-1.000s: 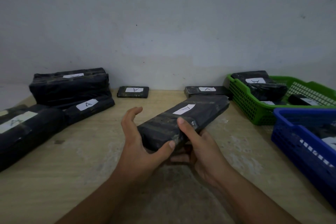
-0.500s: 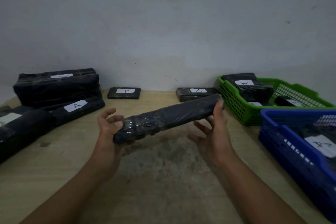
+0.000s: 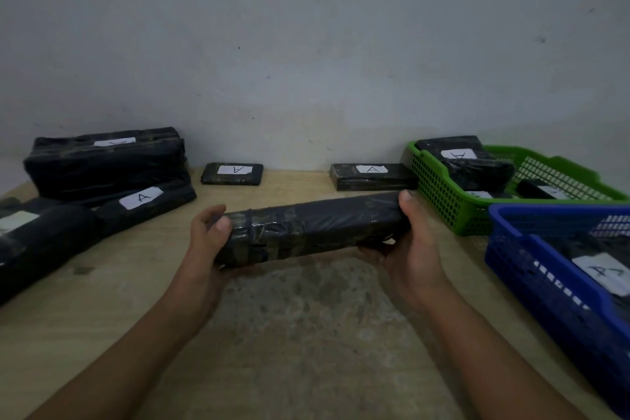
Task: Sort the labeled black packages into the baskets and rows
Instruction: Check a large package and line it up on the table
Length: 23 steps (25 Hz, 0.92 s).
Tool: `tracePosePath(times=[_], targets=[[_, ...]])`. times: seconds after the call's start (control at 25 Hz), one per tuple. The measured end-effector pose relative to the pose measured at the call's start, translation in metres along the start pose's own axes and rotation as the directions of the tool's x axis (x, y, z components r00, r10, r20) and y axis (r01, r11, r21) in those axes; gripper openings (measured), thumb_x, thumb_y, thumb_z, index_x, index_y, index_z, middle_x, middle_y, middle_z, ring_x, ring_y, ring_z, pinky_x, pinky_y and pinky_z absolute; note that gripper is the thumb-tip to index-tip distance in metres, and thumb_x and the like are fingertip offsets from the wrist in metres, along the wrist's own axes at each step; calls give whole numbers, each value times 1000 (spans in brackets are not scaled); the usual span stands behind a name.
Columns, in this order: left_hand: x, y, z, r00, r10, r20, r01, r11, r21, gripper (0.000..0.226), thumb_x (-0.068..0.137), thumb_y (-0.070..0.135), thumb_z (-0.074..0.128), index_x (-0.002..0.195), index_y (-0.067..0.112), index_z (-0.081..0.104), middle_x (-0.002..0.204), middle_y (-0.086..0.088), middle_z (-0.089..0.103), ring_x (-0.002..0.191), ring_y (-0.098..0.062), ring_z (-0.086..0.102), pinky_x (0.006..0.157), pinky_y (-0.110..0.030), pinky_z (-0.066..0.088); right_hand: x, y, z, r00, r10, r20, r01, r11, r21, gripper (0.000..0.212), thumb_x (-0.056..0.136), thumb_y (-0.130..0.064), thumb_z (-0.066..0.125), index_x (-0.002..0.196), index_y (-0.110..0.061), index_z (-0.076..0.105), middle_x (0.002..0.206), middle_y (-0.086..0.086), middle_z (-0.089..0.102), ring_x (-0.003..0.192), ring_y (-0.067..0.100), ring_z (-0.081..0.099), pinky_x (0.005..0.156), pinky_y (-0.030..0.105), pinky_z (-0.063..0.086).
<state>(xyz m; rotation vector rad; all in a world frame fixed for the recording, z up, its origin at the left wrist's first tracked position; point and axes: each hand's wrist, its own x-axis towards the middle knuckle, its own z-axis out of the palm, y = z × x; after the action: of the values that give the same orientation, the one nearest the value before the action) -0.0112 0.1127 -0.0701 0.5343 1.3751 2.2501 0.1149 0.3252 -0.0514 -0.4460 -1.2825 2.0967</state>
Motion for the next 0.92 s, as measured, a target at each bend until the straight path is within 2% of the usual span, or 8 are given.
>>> tracePosePath(times=[0.16, 0.24, 0.4, 0.48, 0.56, 0.64, 0.76, 0.92], targets=[[-1, 6, 0, 997, -5, -80, 3, 1000, -23, 70, 54, 53, 77, 113, 21, 53, 127, -19, 57, 112, -37, 58, 78, -51, 55, 0, 4, -1, 998, 11, 61, -4, 993, -118, 60, 73, -65, 54, 121, -30, 62, 115, -1, 69, 105, 29, 67, 85, 51, 54], [-1, 10, -1, 998, -7, -66, 5, 999, -31, 50, 74, 47, 62, 114, 17, 56, 121, -19, 63, 108, -37, 62, 77, -50, 57, 1, 6, -5, 994, 1, 114, 22, 979, -203, 67, 71, -70, 52, 126, -33, 58, 112, -5, 72, 101, 23, 70, 80, 48, 56], [-1, 15, -2, 999, -19, -40, 22, 998, 67, 59, 79, 68, 38, 110, 26, 66, 107, -2, 74, 103, -25, 68, 84, -47, 54, 0, 4, -14, 982, -44, 184, 130, 861, -491, 73, 62, -86, 57, 118, -39, 60, 113, -12, 71, 108, 11, 66, 89, 31, 52], [-4, 14, -1, 999, -44, 0, 44, 989, 141, 71, 61, 84, 38, 100, 36, 71, 102, 8, 75, 103, -16, 68, 84, -40, 54, -3, -1, -12, 978, -155, 143, 211, 757, -619, 52, 72, -77, 46, 99, -36, 63, 99, -22, 67, 96, -3, 62, 81, 8, 45], [-8, 10, -2, 995, -77, 68, 57, 965, 258, 79, 45, 97, 45, 99, 45, 69, 106, 20, 71, 106, -1, 64, 88, -26, 49, -5, -7, -10, 971, -220, 97, 229, 725, -650, 34, 76, -63, 40, 87, -37, 59, 89, -29, 60, 83, -15, 54, 68, 0, 41], [-11, 7, -3, 996, -2, 87, -31, 925, 380, 83, 46, 97, 47, 109, 45, 61, 108, 27, 68, 105, 9, 60, 90, -18, 43, -3, -9, -12, 973, -204, 110, 230, 779, -583, 35, 81, -60, 41, 87, -35, 64, 81, -28, 68, 78, -15, 62, 66, 2, 44], [-10, 8, 3, 999, 31, -27, -25, 975, 220, 56, 77, 70, 53, 112, 28, 67, 110, 7, 73, 103, -10, 68, 90, -34, 49, 1, -5, -11, 987, -117, 110, 148, 925, -351, 46, 99, -46, 37, 85, -22, 75, 85, -13, 77, 82, -2, 71, 64, 10, 52], [-4, 14, 0, 974, 18, -228, 39, 969, 245, 42, 88, 53, 51, 102, 19, 72, 96, 1, 76, 92, -17, 72, 84, -35, 53, 6, 10, -7, 994, -3, 111, 42, 935, -352, 46, 93, -57, 47, 104, -24, 77, 111, 7, 74, 107, 25, 69, 96, 39, 51]])
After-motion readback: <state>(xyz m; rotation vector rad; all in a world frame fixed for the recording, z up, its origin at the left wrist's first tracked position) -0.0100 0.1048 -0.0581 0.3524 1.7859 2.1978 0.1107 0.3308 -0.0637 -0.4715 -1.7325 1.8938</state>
